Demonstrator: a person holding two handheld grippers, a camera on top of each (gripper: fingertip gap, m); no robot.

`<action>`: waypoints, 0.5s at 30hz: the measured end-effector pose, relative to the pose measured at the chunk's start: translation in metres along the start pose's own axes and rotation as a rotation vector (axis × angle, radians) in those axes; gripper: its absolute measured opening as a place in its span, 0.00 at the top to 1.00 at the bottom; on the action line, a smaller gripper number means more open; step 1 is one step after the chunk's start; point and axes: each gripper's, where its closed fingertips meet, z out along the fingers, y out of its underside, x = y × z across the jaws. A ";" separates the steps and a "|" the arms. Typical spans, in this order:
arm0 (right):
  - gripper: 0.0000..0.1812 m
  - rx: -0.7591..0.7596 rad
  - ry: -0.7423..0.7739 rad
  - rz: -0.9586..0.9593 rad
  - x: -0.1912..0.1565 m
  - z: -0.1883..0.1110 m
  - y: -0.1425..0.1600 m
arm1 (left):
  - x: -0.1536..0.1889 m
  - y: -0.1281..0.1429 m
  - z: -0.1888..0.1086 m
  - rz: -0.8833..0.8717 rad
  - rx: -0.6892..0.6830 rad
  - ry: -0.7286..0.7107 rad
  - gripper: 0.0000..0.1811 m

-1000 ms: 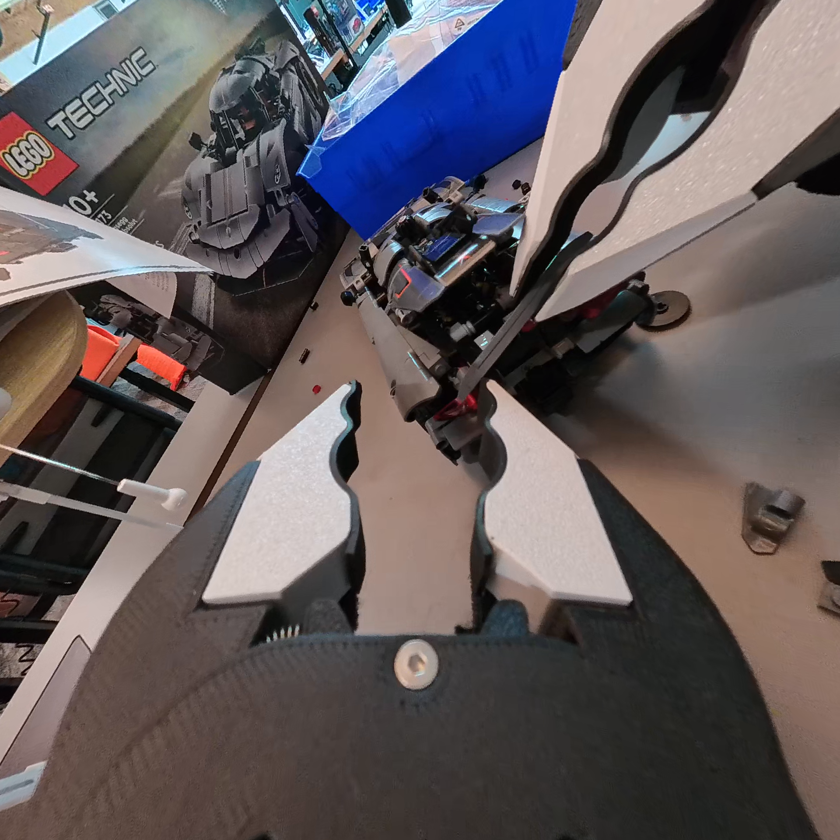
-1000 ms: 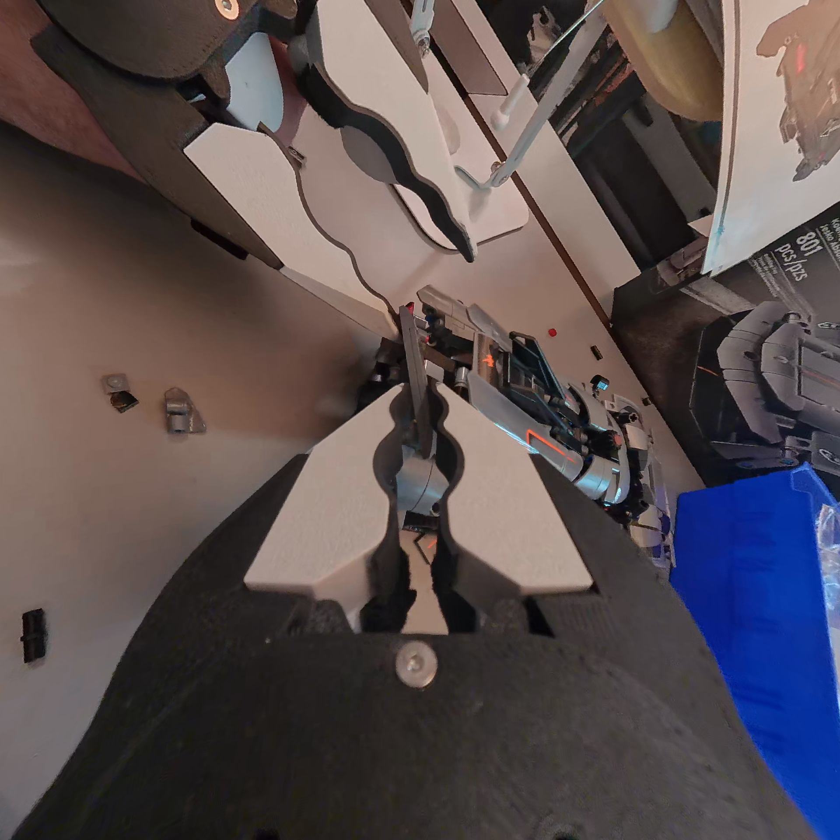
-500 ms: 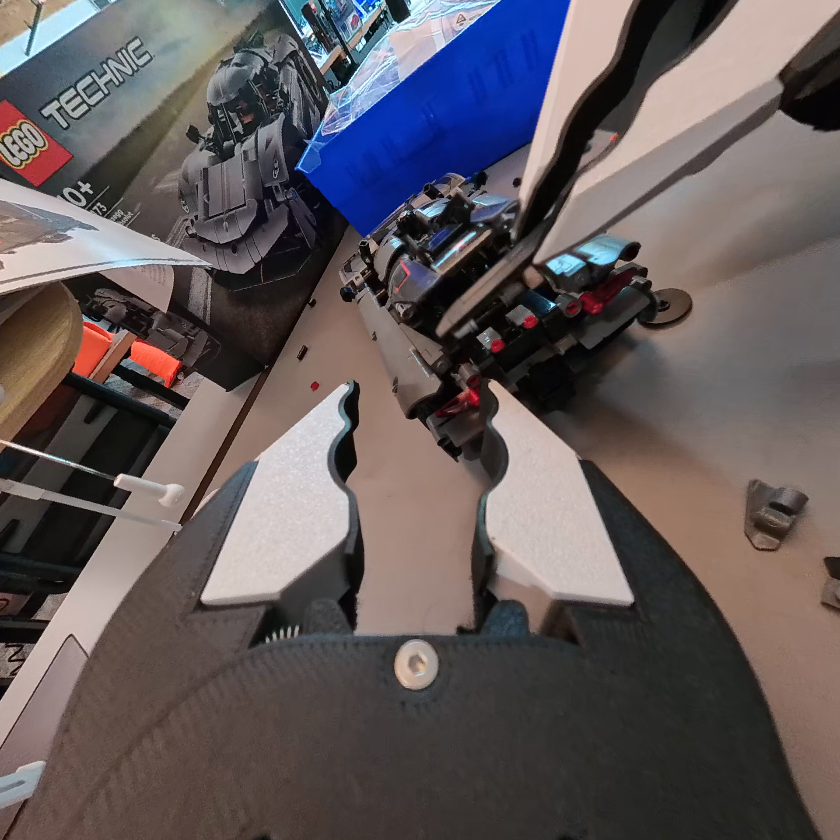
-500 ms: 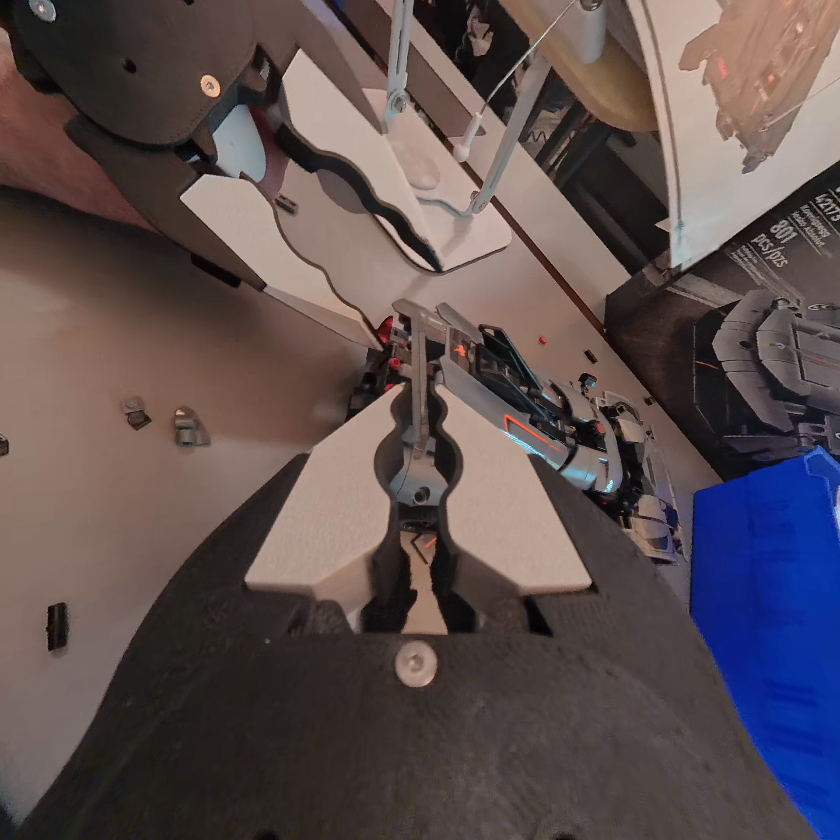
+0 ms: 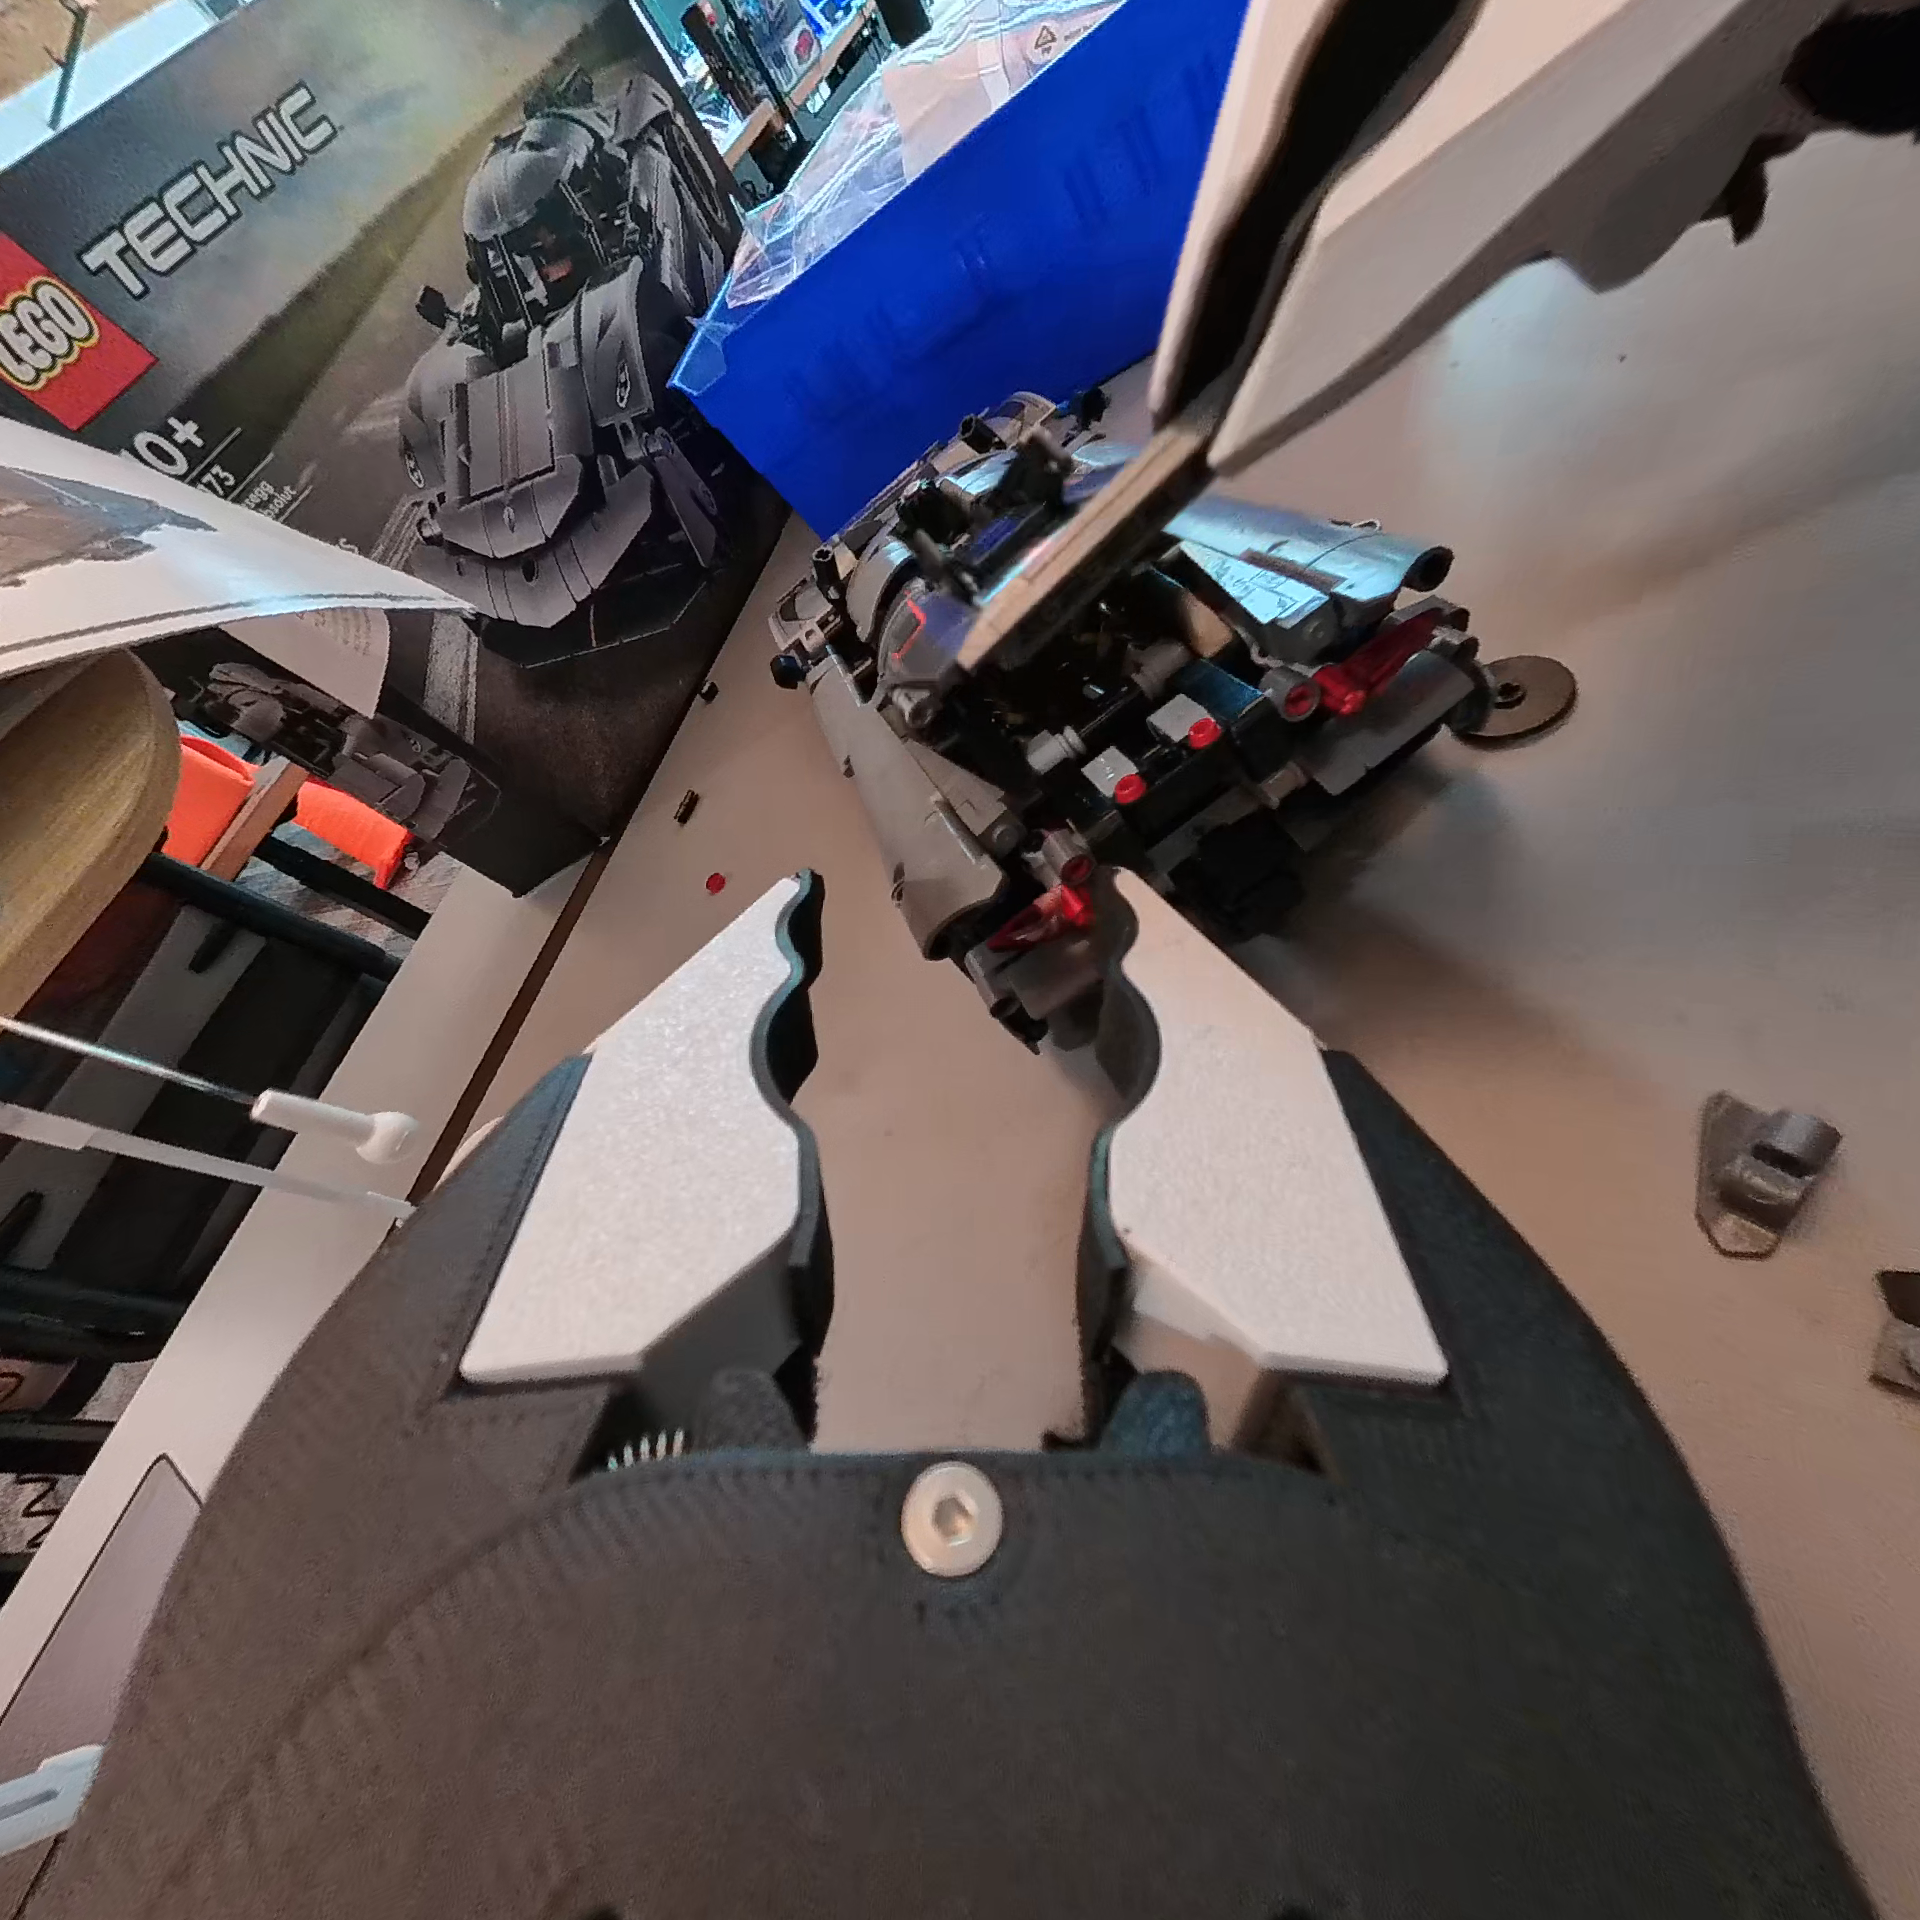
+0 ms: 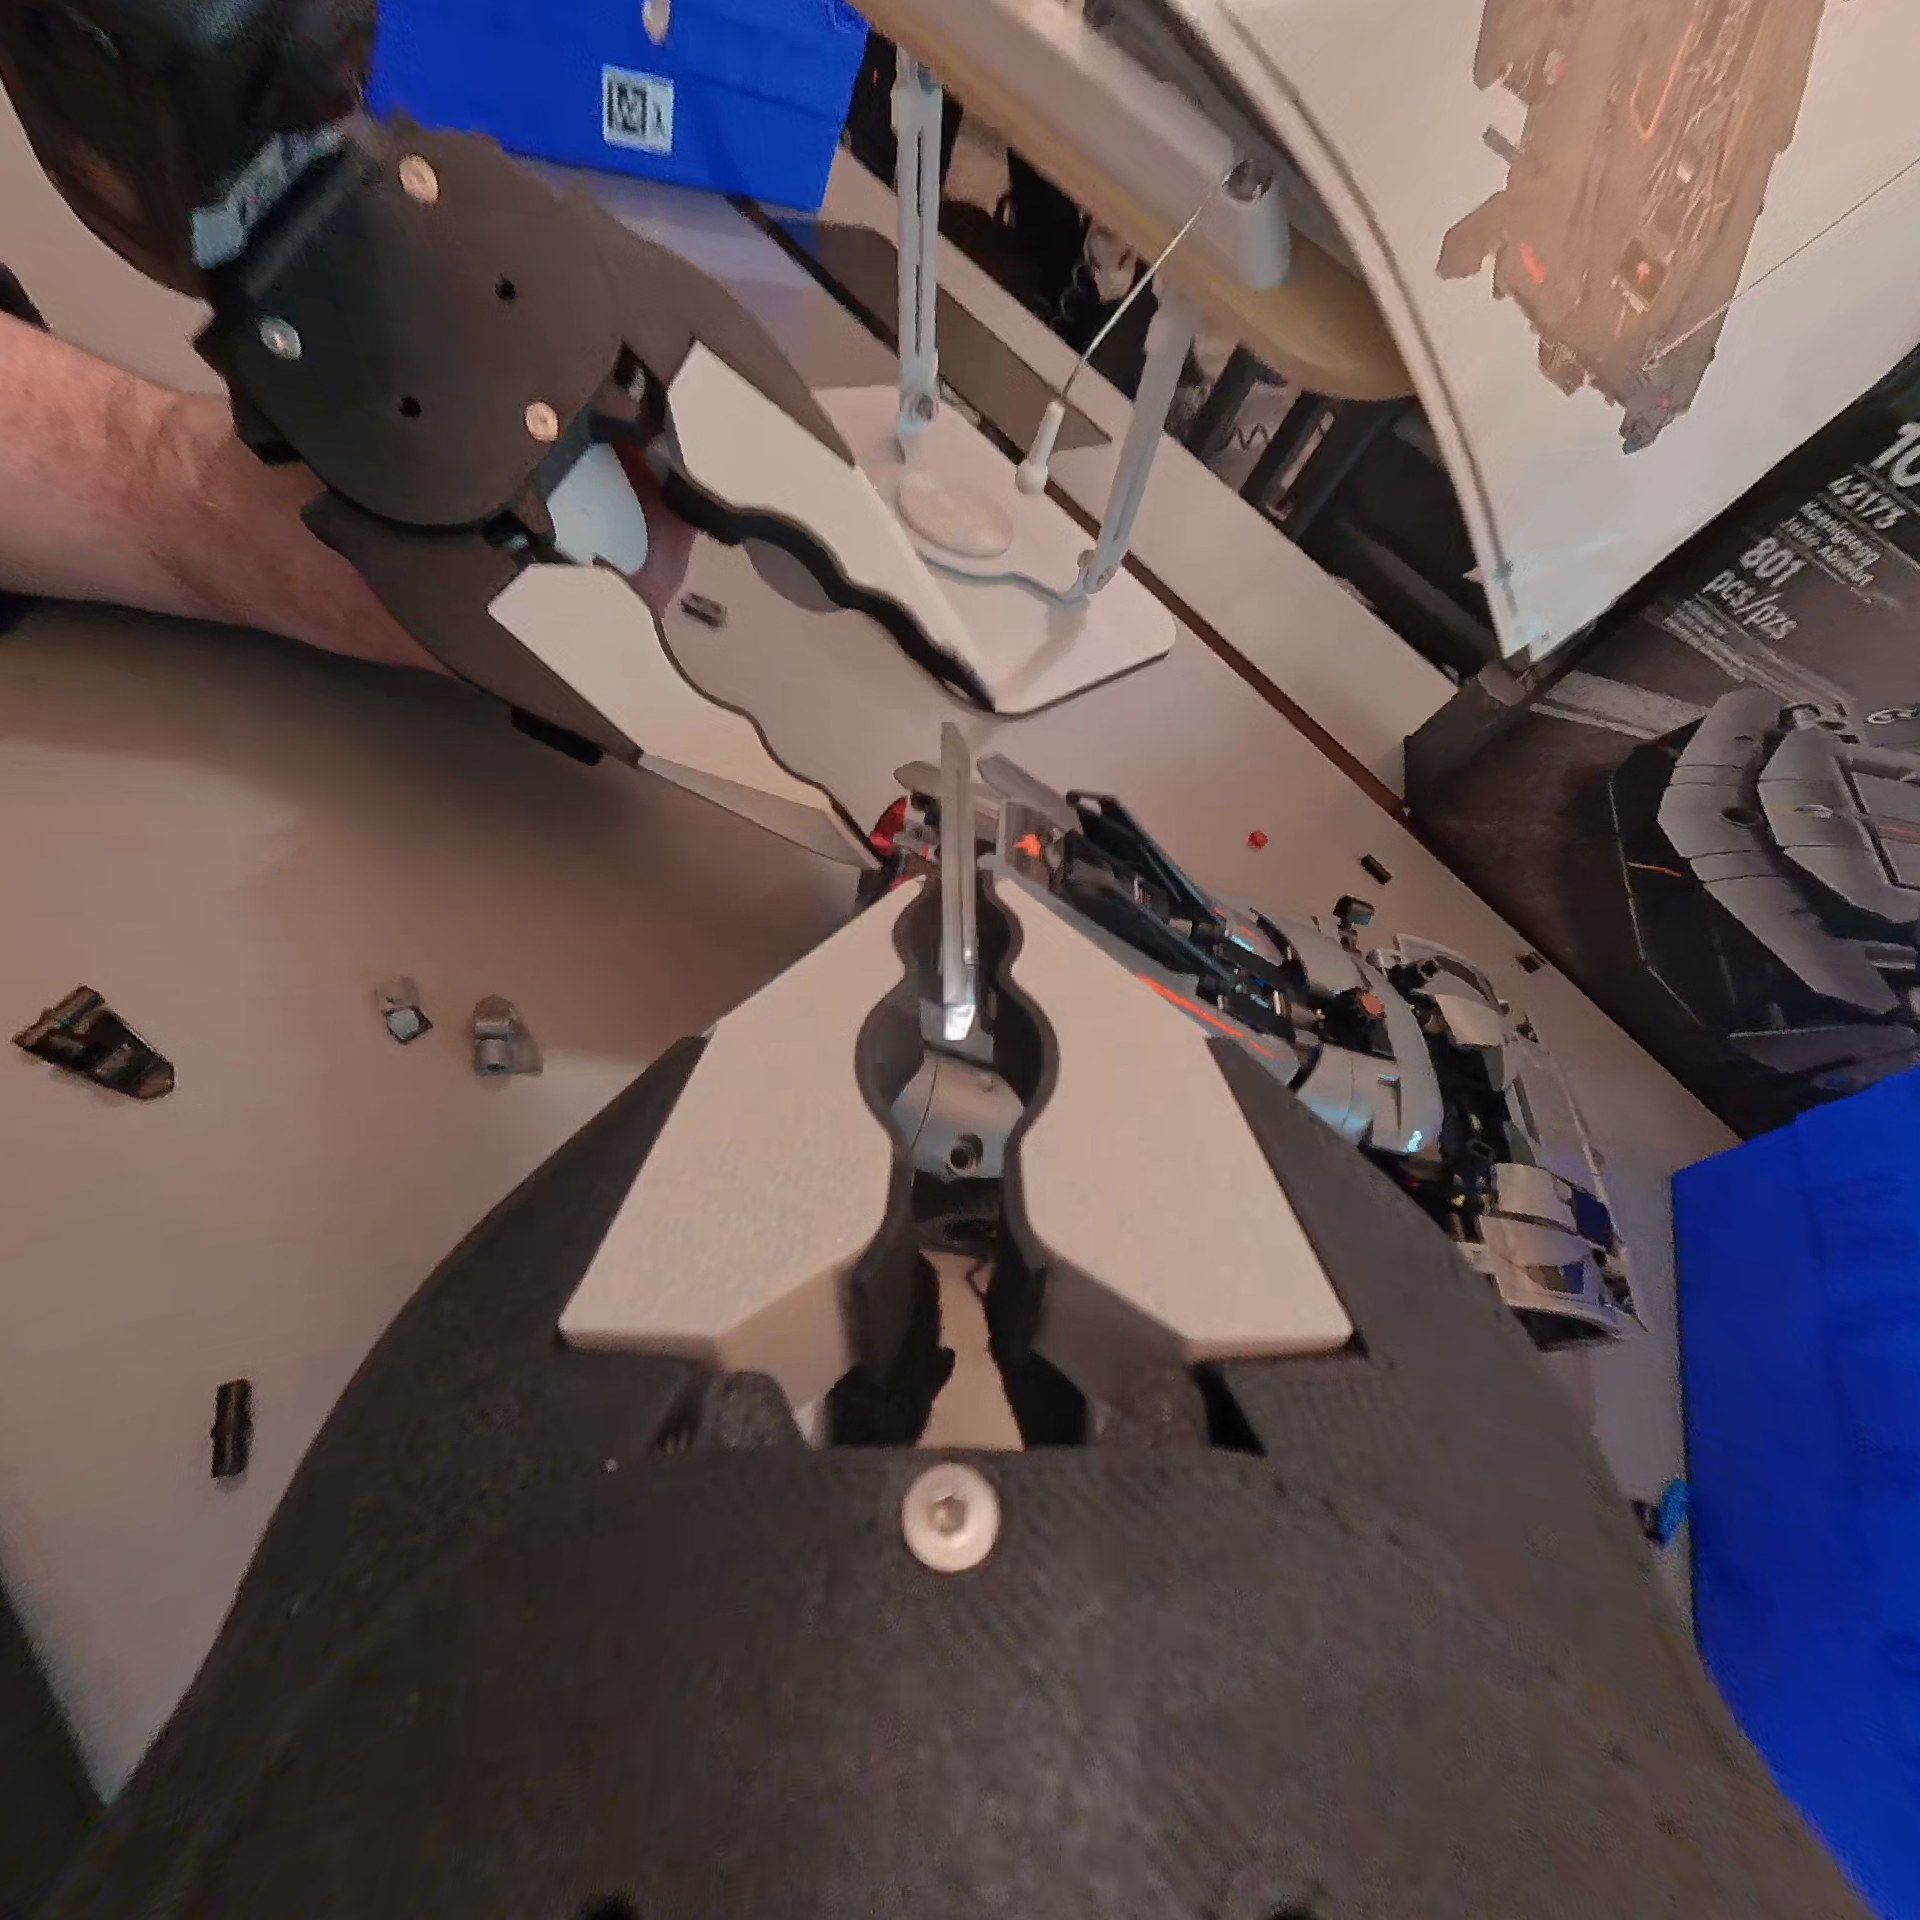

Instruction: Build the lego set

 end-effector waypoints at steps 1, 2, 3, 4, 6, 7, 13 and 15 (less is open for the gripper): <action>0.98 0.019 -0.003 0.008 0.001 -0.002 -0.003 | 0.001 0.000 0.000 0.002 -0.002 0.001 0.72; 0.98 0.034 0.000 0.018 0.002 -0.003 -0.005 | 0.001 0.000 0.000 0.006 -0.003 0.000 0.72; 0.98 0.040 0.005 0.027 0.004 -0.004 -0.005 | 0.001 0.000 0.000 0.007 -0.003 0.000 0.72; 0.98 0.043 0.007 0.034 0.006 -0.005 -0.005 | 0.001 0.000 0.000 0.007 -0.003 -0.001 0.72; 0.98 0.046 0.011 0.043 0.008 -0.006 -0.005 | 0.001 0.000 0.000 0.003 -0.003 0.000 0.72; 0.98 0.050 0.011 0.047 0.008 -0.006 -0.005 | 0.000 0.000 0.000 0.003 -0.003 -0.001 0.72; 0.98 0.059 0.042 0.086 0.019 -0.009 -0.003 | 0.001 0.000 0.000 0.003 -0.003 0.000 0.72; 0.98 0.056 0.043 0.097 0.020 -0.008 -0.002 | 0.001 0.000 0.000 0.002 -0.003 0.001 0.72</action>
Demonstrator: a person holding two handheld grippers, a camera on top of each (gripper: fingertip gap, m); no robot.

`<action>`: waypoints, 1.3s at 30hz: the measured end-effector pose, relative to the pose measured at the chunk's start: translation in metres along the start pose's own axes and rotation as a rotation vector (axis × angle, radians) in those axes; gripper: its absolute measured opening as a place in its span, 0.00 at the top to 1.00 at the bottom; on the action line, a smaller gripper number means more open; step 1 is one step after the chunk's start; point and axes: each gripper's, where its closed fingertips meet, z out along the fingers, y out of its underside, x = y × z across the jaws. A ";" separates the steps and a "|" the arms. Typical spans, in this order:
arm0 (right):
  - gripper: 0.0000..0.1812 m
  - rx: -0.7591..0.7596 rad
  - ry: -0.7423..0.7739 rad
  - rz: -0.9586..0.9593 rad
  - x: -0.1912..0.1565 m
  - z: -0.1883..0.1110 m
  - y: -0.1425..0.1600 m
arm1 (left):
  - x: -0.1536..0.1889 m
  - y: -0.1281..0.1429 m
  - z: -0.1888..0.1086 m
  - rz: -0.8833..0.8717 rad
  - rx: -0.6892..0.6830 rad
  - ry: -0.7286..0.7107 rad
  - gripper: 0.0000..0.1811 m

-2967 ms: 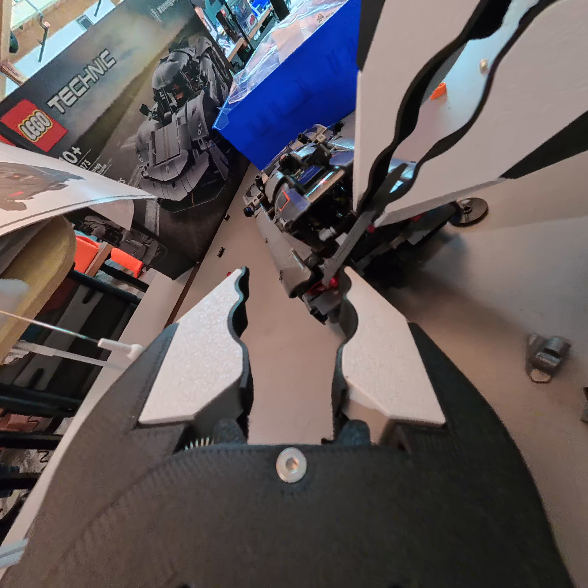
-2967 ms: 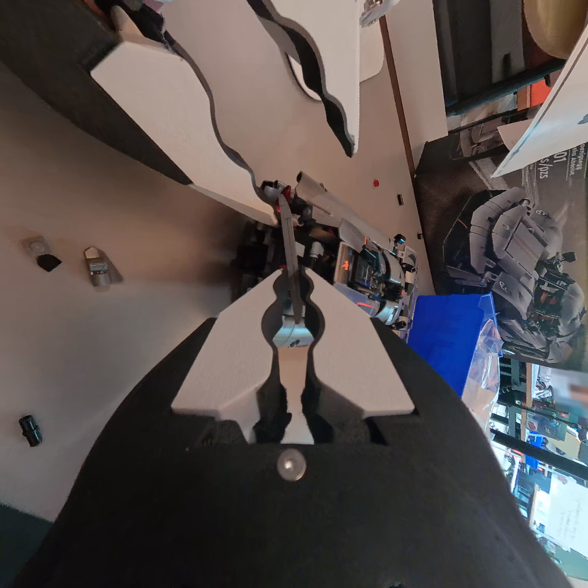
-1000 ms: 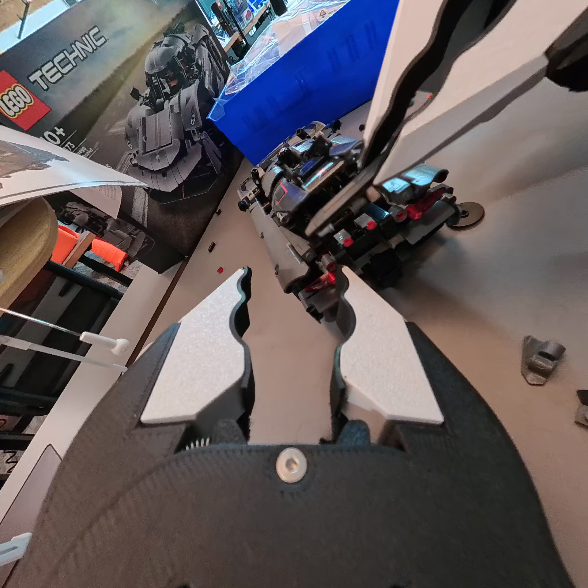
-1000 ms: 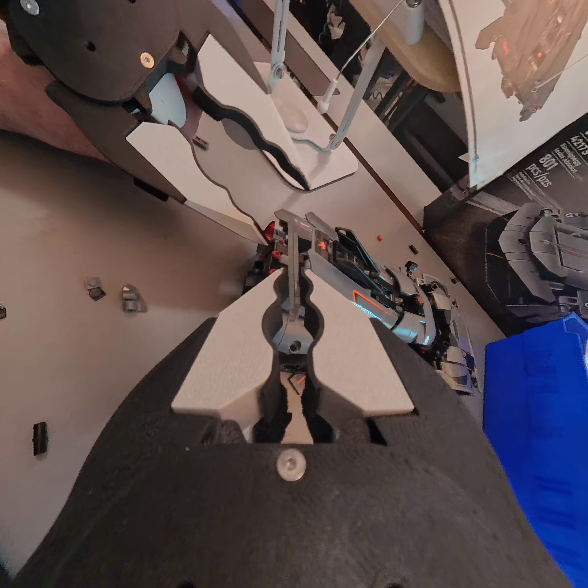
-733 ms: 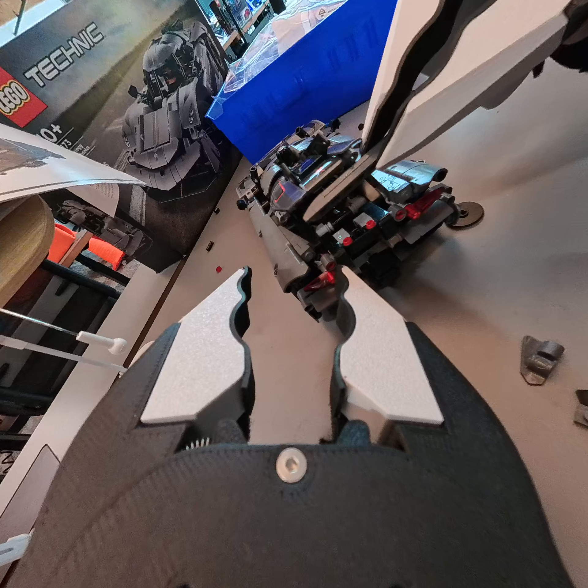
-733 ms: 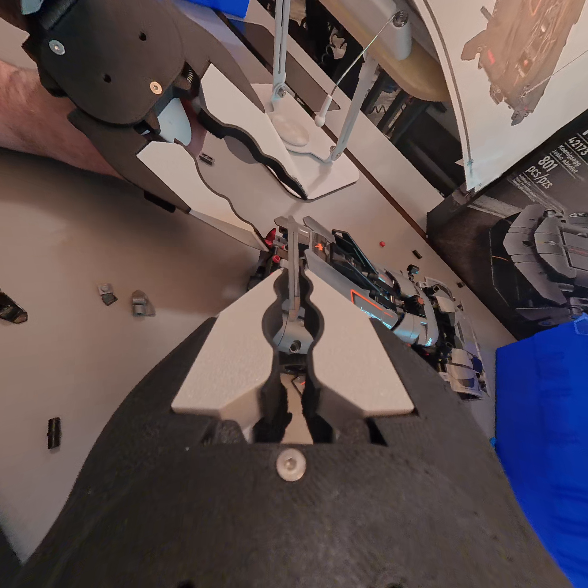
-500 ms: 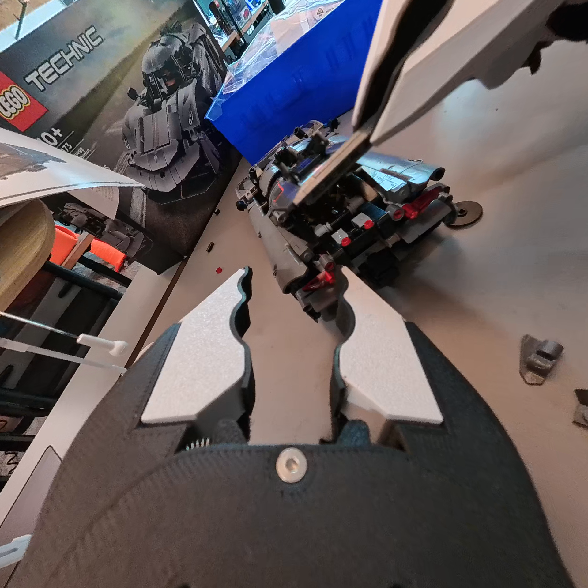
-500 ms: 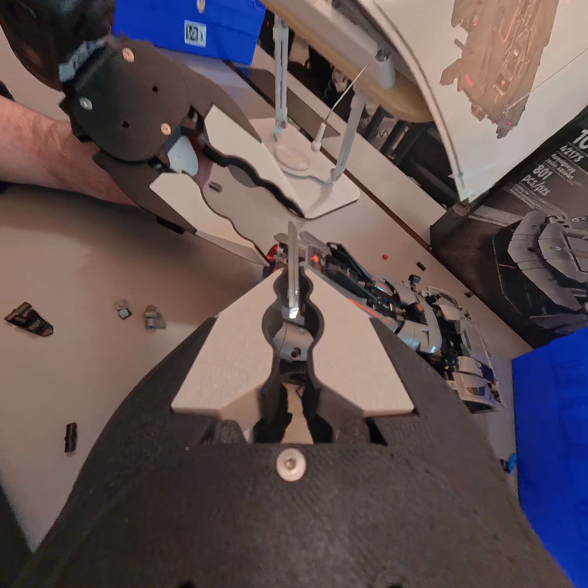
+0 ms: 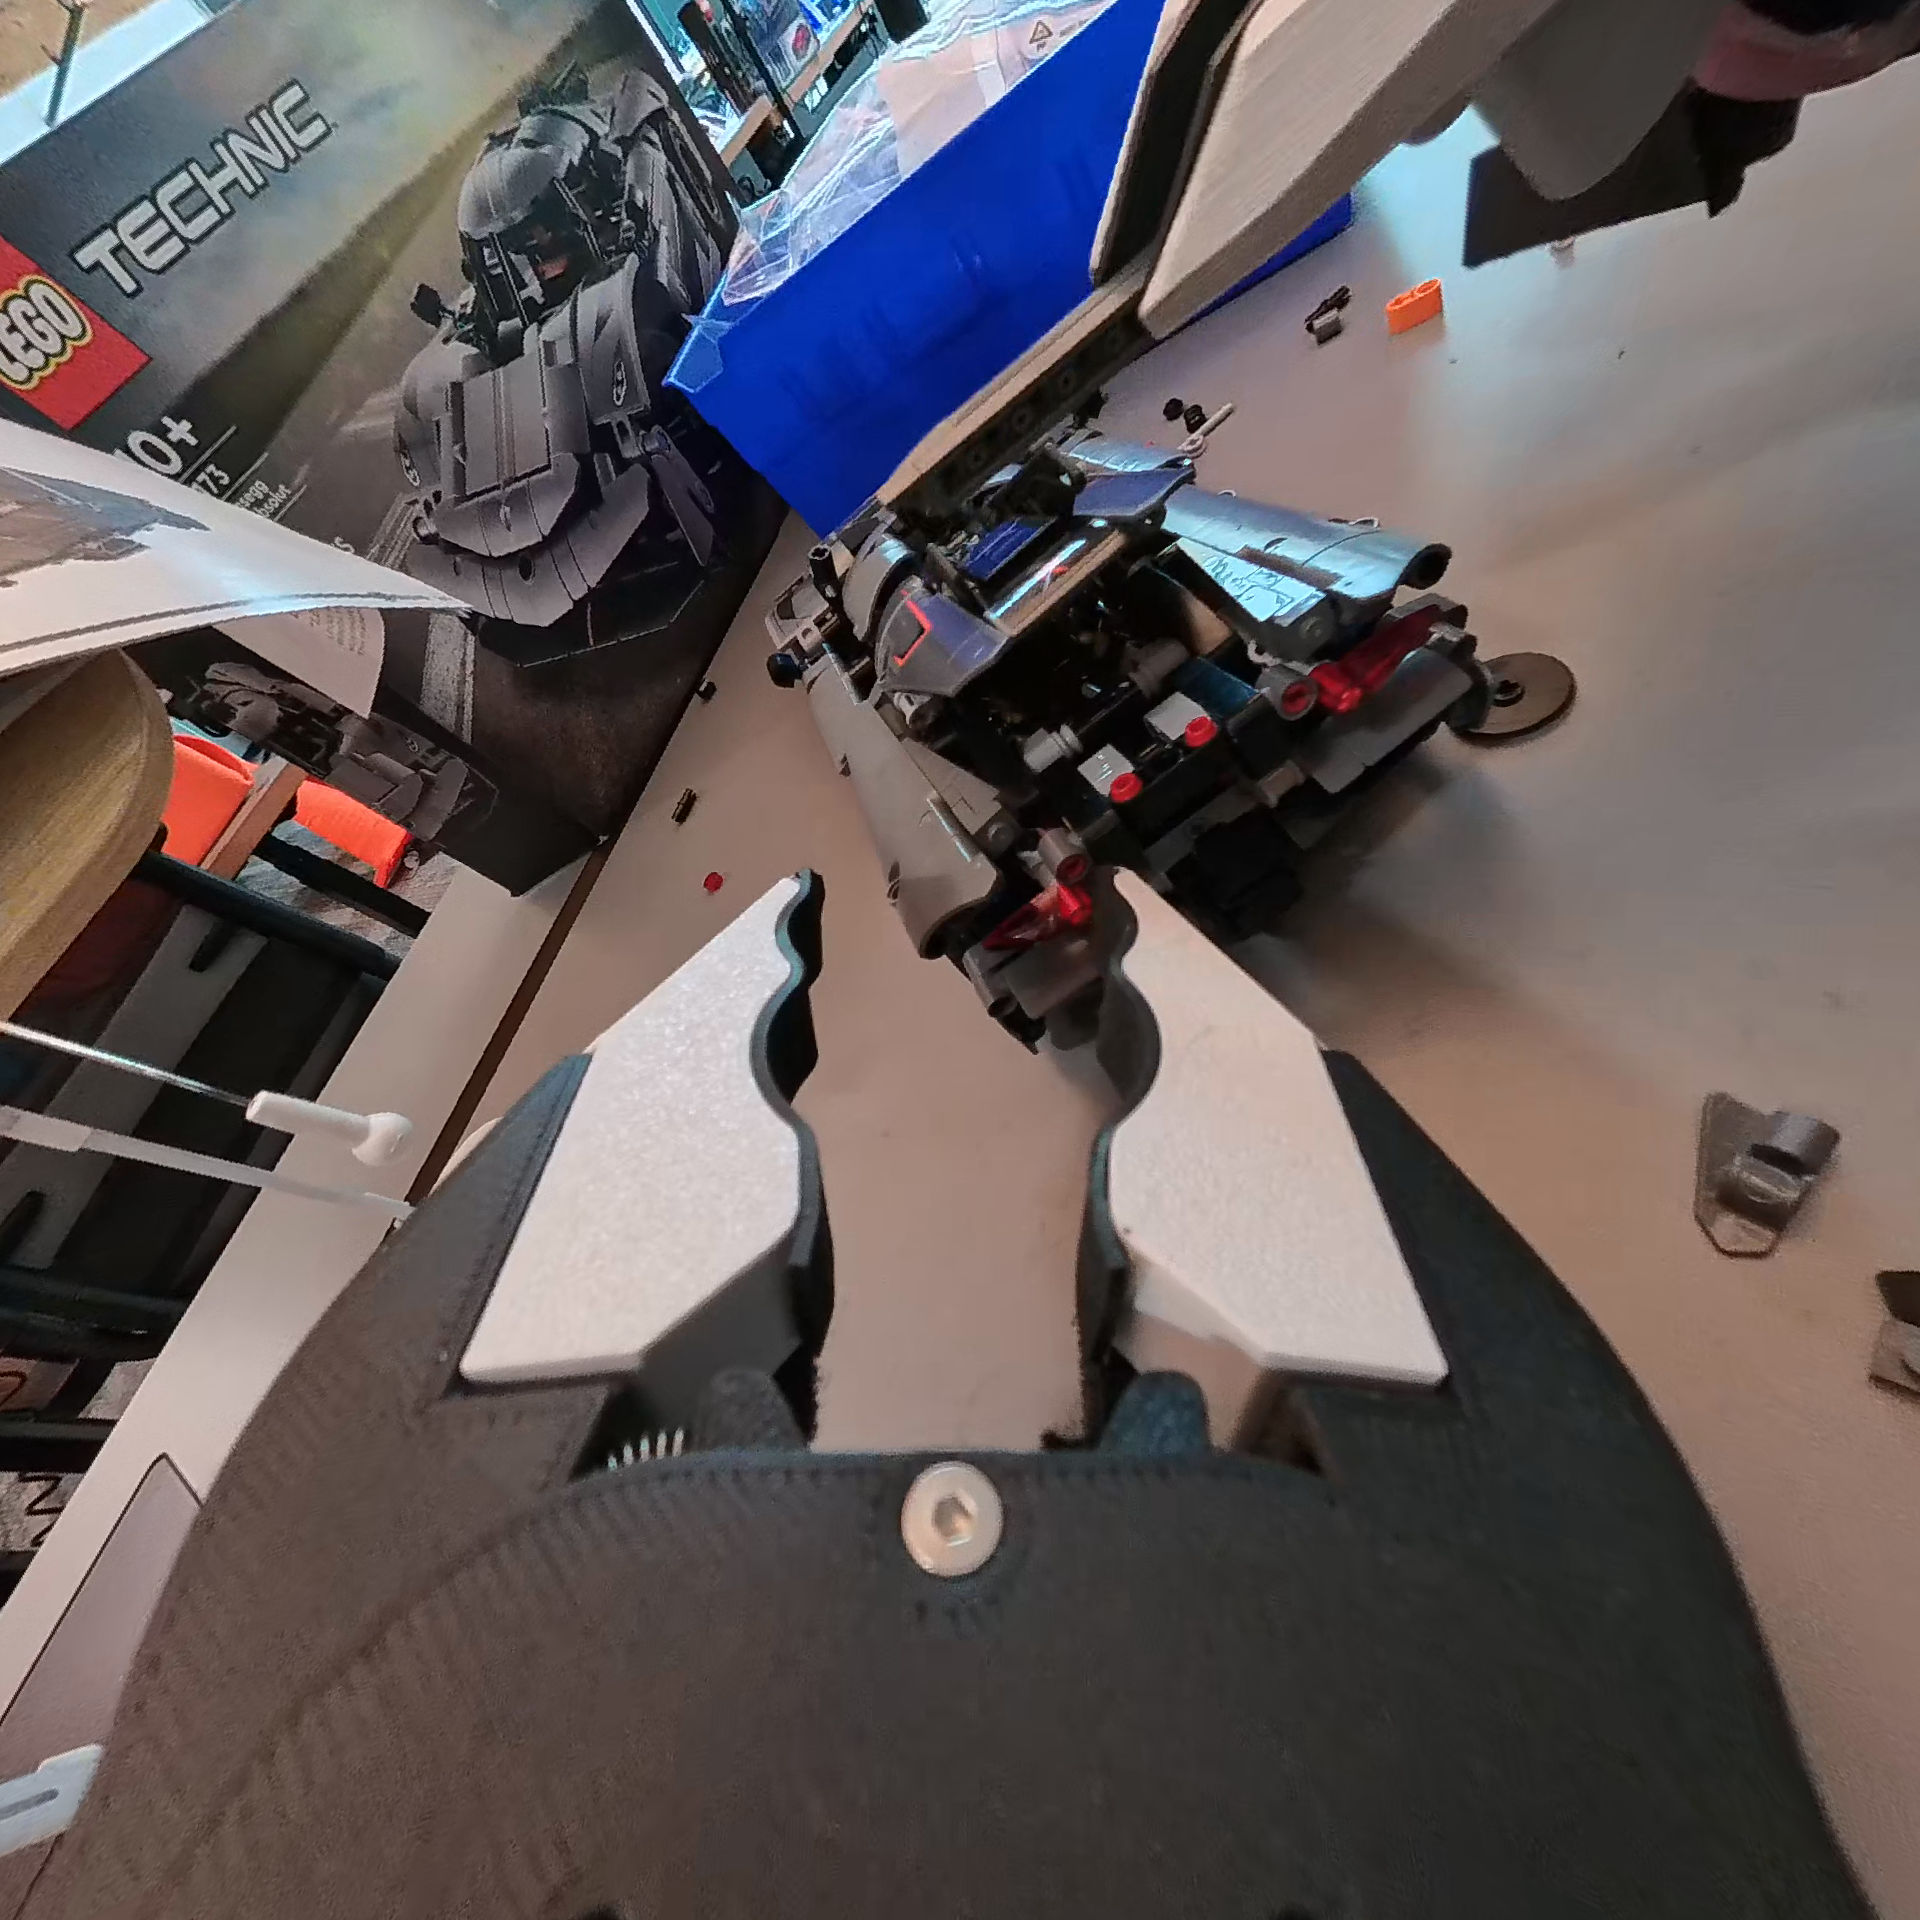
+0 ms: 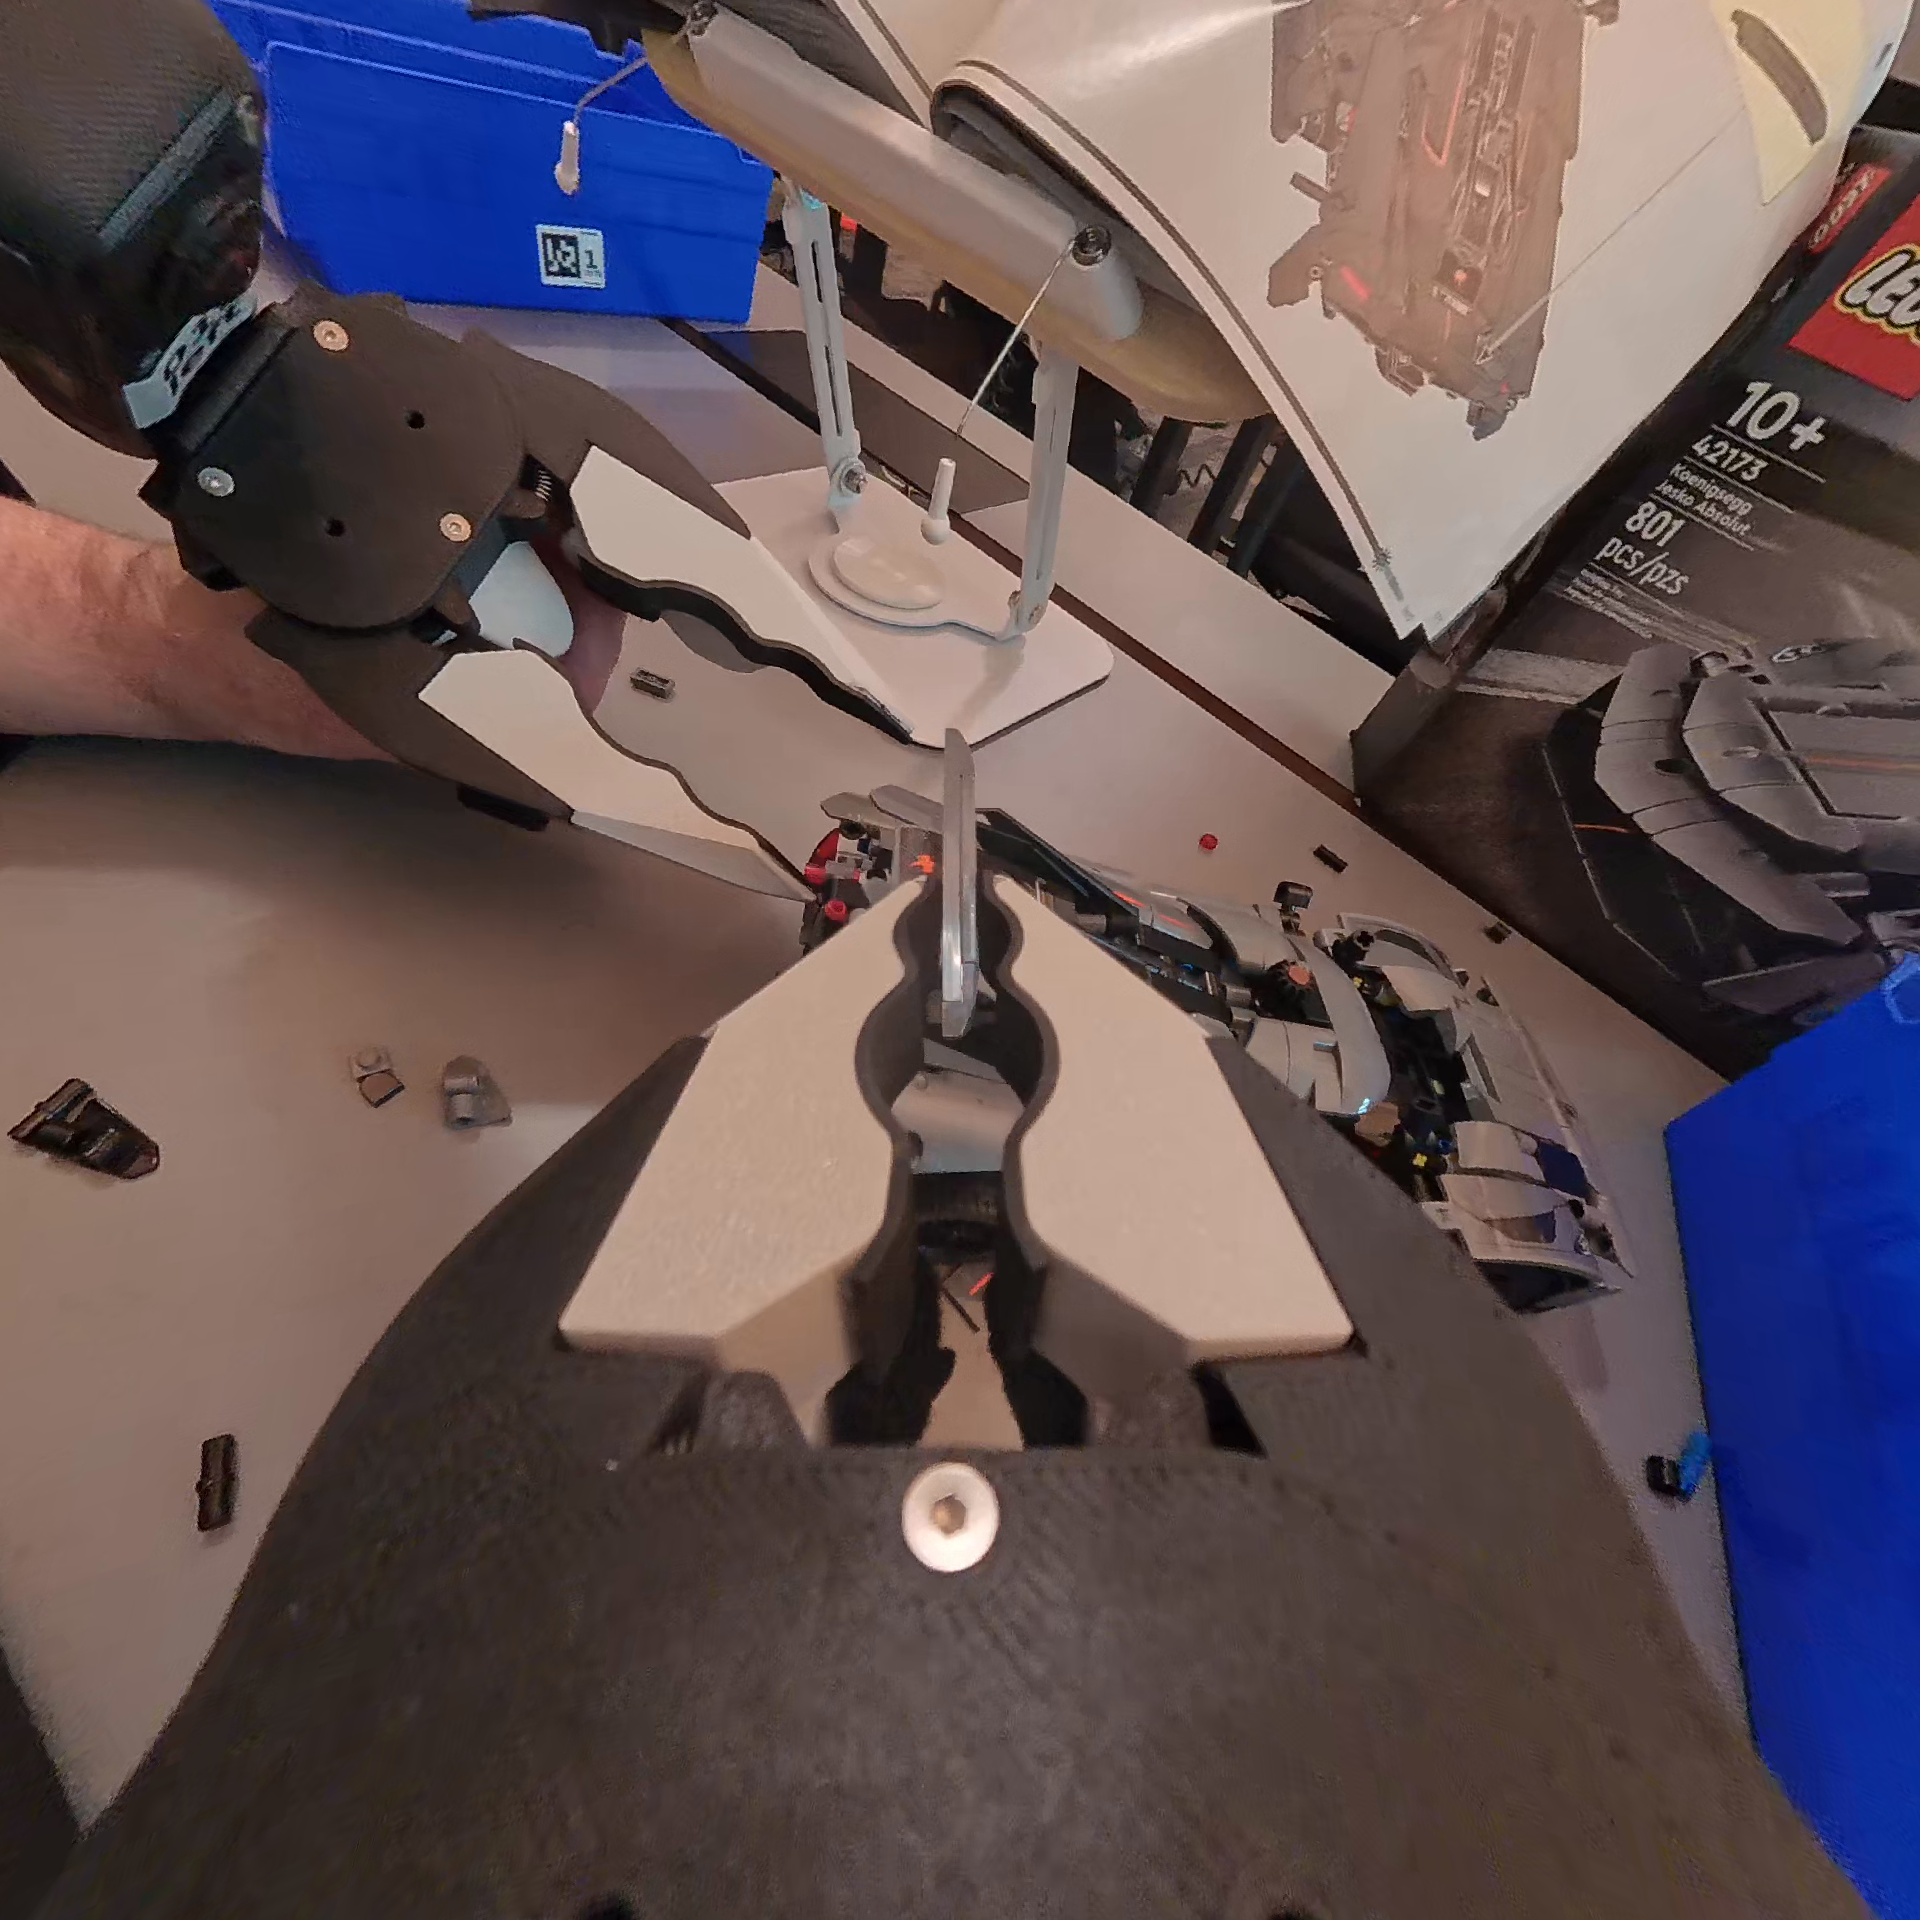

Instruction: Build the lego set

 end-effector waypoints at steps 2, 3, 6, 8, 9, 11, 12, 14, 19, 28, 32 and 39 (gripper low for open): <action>0.98 0.001 0.004 -0.002 0.000 0.000 0.000 | 0.000 0.000 0.000 0.001 0.000 0.000 0.72; 0.98 0.000 0.007 -0.005 0.000 0.000 0.000 | 0.000 0.000 0.000 0.002 0.000 0.000 0.72; 0.98 -0.001 0.014 -0.008 0.001 0.000 0.000 | 0.000 0.000 0.000 0.000 -0.001 0.001 0.72; 0.98 0.003 0.023 -0.004 0.004 -0.001 -0.001 | 0.000 0.000 0.000 0.000 -0.001 0.001 0.72; 0.98 0.008 0.031 -0.001 0.005 -0.002 -0.001 | 0.000 0.000 0.000 0.000 -0.001 0.000 0.72; 0.98 0.020 0.045 0.008 0.009 -0.004 -0.003 | 0.000 0.000 0.000 0.000 -0.001 0.000 0.72; 0.97 0.028 0.058 0.014 0.012 -0.005 -0.004 | 0.000 0.000 0.000 -0.001 -0.001 -0.001 0.72; 0.97 0.053 0.093 0.031 0.021 -0.011 -0.007 | 0.000 0.000 0.000 -0.004 -0.001 0.000 0.72; 0.97 0.144 0.199 0.140 0.061 -0.036 -0.011 | 0.000 0.001 0.000 0.000 -0.006 0.002 0.73; 0.97 0.255 0.240 0.353 0.101 -0.063 -0.002 | 0.000 0.001 0.000 -0.007 -0.007 0.009 0.73; 0.98 0.240 0.226 0.343 0.097 -0.059 -0.001 | 0.000 0.001 -0.001 -0.003 -0.007 0.012 0.73; 0.97 0.217 0.198 0.337 0.092 -0.052 0.001 | 0.000 0.002 0.001 -0.018 -0.014 0.019 0.73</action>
